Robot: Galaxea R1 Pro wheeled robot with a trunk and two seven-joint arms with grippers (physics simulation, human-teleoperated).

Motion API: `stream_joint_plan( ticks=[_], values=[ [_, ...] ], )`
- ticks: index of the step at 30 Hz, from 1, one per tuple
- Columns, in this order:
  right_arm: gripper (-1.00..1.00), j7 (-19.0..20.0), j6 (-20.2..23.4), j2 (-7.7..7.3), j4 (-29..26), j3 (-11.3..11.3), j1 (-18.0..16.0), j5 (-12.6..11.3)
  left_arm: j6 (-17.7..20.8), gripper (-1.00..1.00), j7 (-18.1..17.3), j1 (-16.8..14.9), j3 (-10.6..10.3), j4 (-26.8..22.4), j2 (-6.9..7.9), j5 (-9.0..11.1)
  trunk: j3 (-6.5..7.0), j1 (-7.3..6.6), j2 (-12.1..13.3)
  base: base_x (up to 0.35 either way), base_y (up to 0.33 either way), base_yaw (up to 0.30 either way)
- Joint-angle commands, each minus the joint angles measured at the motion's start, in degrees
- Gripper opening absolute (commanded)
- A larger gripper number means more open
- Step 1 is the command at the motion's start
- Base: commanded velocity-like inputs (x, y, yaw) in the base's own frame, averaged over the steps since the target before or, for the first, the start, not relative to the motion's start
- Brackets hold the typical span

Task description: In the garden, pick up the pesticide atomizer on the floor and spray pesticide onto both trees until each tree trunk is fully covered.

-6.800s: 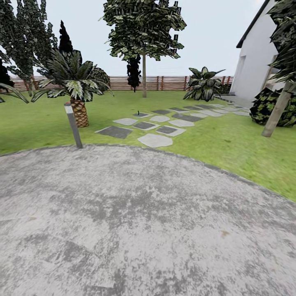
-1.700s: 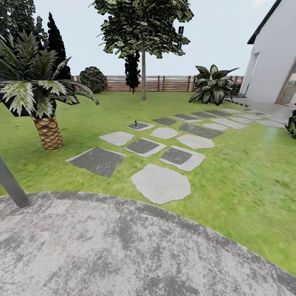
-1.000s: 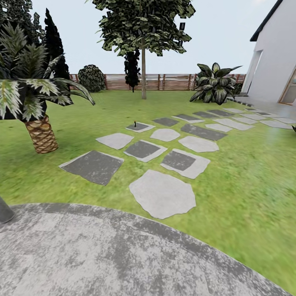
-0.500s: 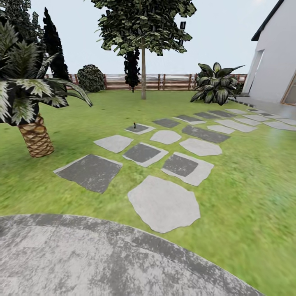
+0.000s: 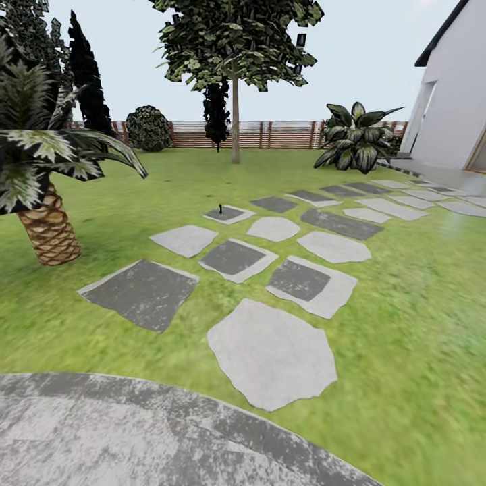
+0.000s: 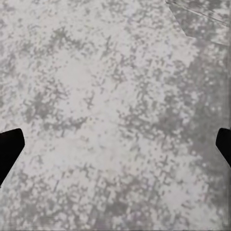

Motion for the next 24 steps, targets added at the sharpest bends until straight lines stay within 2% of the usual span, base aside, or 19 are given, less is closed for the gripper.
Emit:
stream_joint_plan(
  ticks=[1,24],
  values=[
    [1.00,-0.2,-0.1,0.00,0.0,0.0,0.0,0.2,-0.2,1.00,0.1,0.0,0.0,0.0,0.00,0.2,-0.05,0.02,0.0,0.339,0.000,0.000],
    [1.00,-0.2,-0.1,0.00,0.0,0.0,0.0,0.2,-0.2,1.00,0.1,0.0,0.0,0.0,0.00,0.1,-0.05,0.02,0.0,0.339,0.000,0.000]
  ],
)
